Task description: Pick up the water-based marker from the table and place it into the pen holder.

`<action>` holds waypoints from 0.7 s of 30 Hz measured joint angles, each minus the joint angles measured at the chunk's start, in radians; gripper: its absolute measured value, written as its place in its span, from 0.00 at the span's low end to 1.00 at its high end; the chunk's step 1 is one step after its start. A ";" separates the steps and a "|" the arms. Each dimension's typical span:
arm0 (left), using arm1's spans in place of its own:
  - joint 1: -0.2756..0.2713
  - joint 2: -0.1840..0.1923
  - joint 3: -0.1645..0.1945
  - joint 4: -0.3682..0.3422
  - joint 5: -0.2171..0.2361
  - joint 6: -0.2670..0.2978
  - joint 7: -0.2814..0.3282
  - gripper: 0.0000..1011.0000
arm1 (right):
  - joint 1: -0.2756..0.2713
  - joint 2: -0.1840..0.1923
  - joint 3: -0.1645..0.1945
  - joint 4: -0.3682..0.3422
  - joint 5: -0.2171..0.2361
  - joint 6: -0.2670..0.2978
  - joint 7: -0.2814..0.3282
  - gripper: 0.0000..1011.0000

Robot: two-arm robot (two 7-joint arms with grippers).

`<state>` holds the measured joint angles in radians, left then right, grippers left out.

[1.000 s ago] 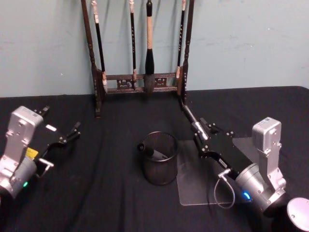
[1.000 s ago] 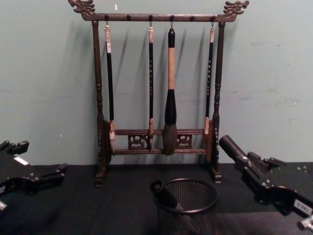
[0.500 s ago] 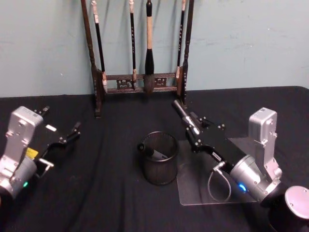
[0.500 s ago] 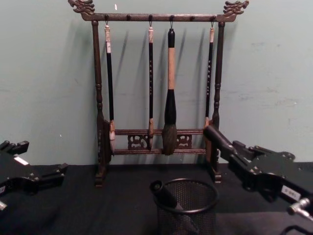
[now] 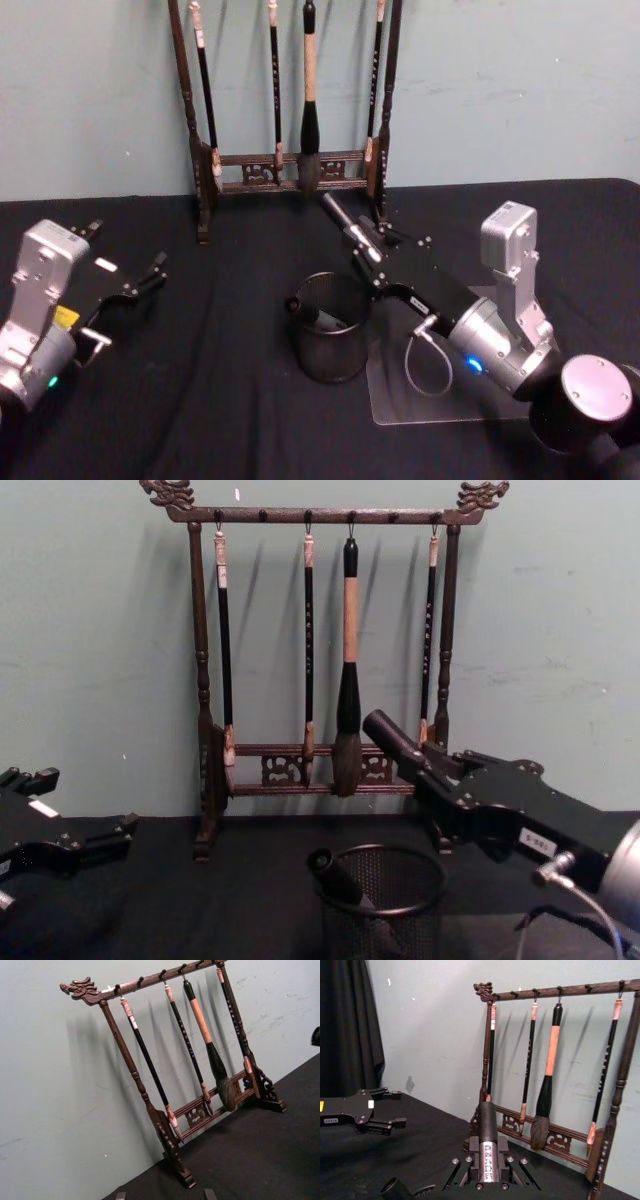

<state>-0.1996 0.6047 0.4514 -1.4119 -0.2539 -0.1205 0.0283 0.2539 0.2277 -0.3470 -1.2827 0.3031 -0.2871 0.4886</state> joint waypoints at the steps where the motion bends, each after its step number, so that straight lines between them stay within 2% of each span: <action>1: 0.000 0.000 0.000 0.000 0.000 0.000 0.000 1.00 | 0.005 -0.002 -0.003 0.006 0.000 -0.001 0.001 0.21; 21: 0.000 0.000 0.000 0.000 0.000 0.000 0.000 1.00 | 0.089 -0.027 -0.059 0.102 -0.010 -0.009 0.028 0.21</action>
<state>-0.1995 0.6047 0.4514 -1.4120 -0.2539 -0.1205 0.0283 0.3429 0.2006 -0.4057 -1.1809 0.2935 -0.2961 0.5163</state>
